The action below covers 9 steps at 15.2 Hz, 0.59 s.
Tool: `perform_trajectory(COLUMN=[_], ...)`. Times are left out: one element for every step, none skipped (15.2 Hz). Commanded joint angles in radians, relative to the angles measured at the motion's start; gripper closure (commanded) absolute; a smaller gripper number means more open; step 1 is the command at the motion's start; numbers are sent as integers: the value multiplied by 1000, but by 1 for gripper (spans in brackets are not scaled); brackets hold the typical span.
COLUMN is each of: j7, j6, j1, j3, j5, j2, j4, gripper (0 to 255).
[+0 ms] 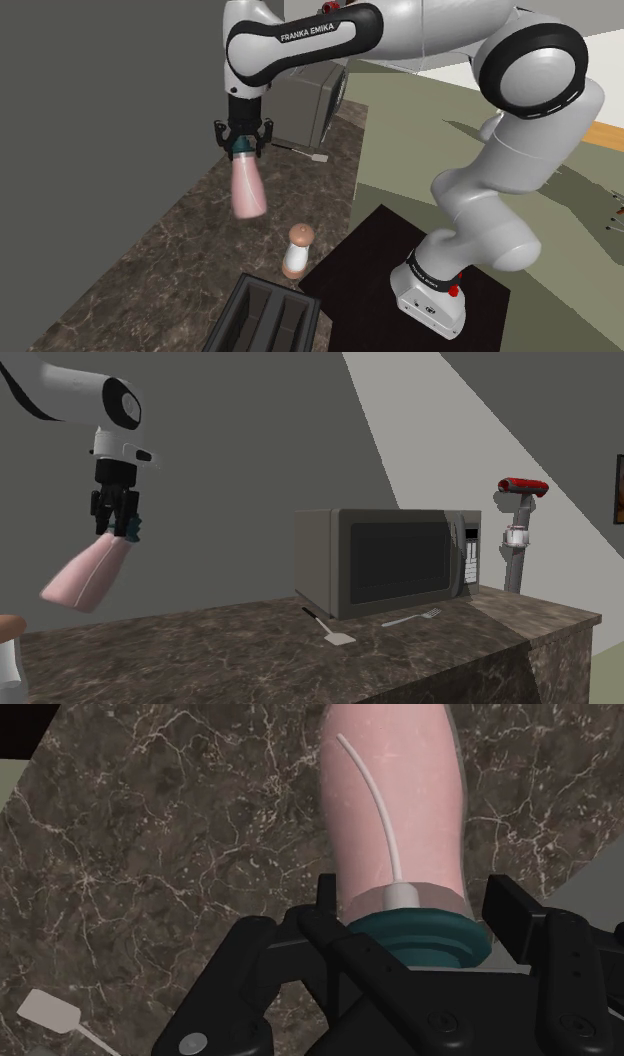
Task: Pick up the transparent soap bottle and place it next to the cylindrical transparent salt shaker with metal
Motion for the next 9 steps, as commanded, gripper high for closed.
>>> perform_trajectory(j7=[7,10,13,16,17,43,68,93,118], j6=[-28,-40,-52,-65,-72,-66,-62,-57,-53], j1=[1,2,2,2,2,18,33,47,61], j3=[-1,-2,-2,-3,-3,7,17,27,37], j5=[-8,-11,-14,-16,-18,-23,-27,-30,-33], j2=[11,15,18,21,23,33,42,49,55], j4=[19,29,38,48,54,44,35,27,20], gripper=[255,255,255,255,255,255,255,255,255])
